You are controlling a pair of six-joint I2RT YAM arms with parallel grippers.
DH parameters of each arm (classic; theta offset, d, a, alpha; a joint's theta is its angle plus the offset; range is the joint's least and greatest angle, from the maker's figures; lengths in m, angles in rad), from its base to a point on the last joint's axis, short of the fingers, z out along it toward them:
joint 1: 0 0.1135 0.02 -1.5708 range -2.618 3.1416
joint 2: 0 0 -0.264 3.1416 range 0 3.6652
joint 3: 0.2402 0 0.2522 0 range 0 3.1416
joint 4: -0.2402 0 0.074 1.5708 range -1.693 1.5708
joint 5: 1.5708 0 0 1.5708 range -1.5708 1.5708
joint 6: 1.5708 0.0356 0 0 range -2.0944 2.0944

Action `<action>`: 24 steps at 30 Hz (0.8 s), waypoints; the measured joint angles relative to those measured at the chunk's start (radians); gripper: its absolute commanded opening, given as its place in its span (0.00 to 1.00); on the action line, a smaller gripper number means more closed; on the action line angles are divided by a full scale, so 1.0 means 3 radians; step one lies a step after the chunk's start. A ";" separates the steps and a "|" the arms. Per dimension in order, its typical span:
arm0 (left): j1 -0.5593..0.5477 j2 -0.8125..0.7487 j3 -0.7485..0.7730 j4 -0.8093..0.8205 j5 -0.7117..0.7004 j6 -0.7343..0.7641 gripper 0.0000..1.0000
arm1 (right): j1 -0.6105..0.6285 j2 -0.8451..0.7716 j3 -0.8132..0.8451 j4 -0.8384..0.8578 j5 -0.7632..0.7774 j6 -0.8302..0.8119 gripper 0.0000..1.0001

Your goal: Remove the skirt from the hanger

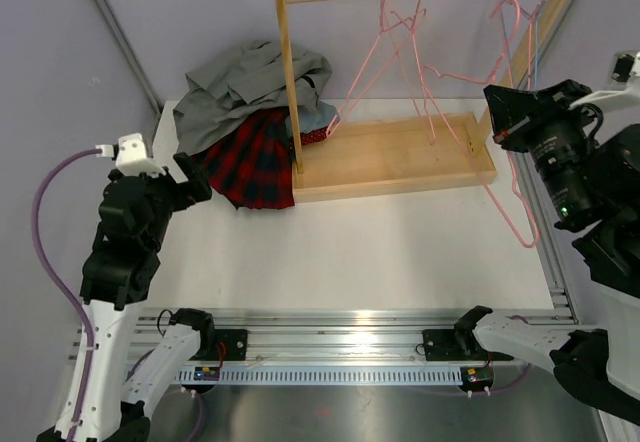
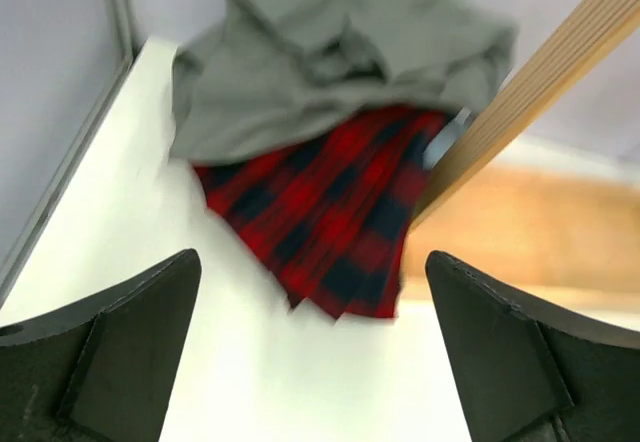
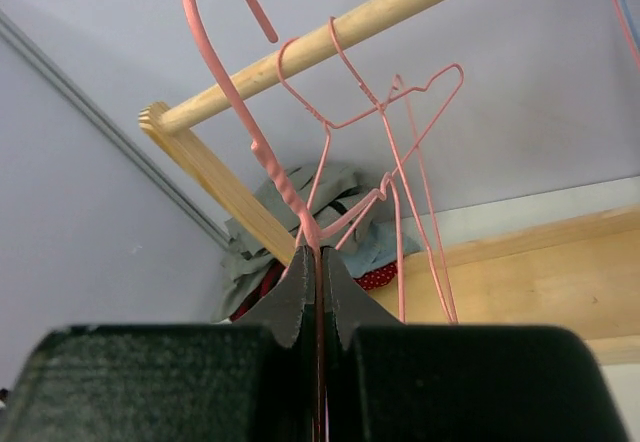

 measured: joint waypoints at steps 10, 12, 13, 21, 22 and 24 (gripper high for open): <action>-0.0001 -0.0276 -0.0791 -0.0501 0.0041 -0.0011 0.99 | 0.0000 0.0571 -0.0151 0.0540 0.0501 -0.0479 0.00; -0.0001 -0.0317 -0.0885 -0.0482 0.0042 -0.0037 0.99 | -0.0001 0.0743 -0.0131 0.0683 0.0603 -0.0598 0.00; -0.0001 -0.0332 -0.0938 -0.0483 0.0043 -0.0046 0.99 | -0.0001 0.0828 -0.0090 0.0721 0.0636 -0.0647 0.00; -0.0001 -0.0416 -0.1039 -0.0472 0.0074 -0.0066 0.99 | -0.0028 0.1214 0.0178 0.1035 0.0668 -0.0852 0.00; -0.0001 -0.0427 -0.1039 -0.0467 0.0076 -0.0066 0.99 | -0.0043 0.1240 0.0197 0.1073 0.0647 -0.0855 0.00; -0.0001 -0.0432 -0.1040 -0.0456 0.0086 -0.0066 0.99 | -0.0099 0.1293 0.0237 0.1127 0.0552 -0.0832 0.00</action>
